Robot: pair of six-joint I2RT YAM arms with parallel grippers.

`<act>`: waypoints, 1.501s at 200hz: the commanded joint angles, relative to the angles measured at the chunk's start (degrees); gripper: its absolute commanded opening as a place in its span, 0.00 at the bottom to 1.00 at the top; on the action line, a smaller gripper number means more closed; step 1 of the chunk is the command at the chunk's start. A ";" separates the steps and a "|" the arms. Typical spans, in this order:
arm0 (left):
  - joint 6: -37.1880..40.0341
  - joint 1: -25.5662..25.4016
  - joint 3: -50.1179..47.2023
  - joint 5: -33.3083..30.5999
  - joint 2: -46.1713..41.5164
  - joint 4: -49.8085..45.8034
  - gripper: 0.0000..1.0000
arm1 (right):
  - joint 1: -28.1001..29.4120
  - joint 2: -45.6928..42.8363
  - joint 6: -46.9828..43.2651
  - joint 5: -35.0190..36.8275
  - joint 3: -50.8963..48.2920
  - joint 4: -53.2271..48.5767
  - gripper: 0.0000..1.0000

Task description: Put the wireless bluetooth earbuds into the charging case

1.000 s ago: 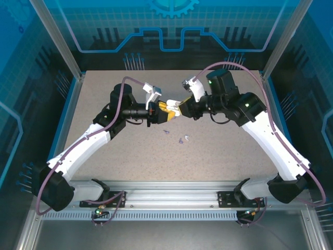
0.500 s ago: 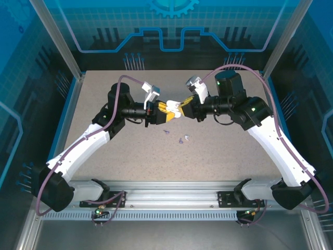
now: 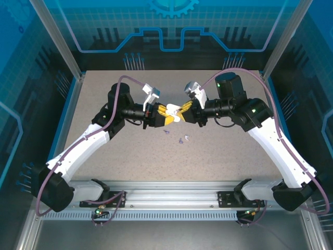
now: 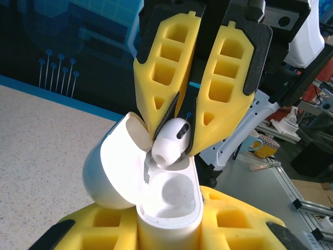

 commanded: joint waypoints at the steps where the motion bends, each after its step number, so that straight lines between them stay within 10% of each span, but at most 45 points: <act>1: 0.89 0.10 2.40 2.37 -1.86 0.84 0.03 | -0.43 -0.38 -0.94 -2.47 -0.51 -1.43 0.18; 80: 3.30 -0.08 2.65 1.53 -1.96 -1.31 0.03 | -0.34 -0.15 0.00 2.70 1.95 -3.20 0.57; 124: 6.39 0.05 1.85 -7.34 -1.27 -5.07 0.05 | -0.39 -3.65 7.33 23.42 -0.03 0.92 0.71; 194: 6.76 0.53 -6.16 -20.65 -4.92 -4.17 0.03 | -1.54 2.38 17.43 39.57 -6.28 -5.46 0.72; 300: 3.39 0.88 -19.43 -25.39 -15.84 -4.57 0.04 | -4.87 18.27 21.62 26.14 -20.91 2.87 0.62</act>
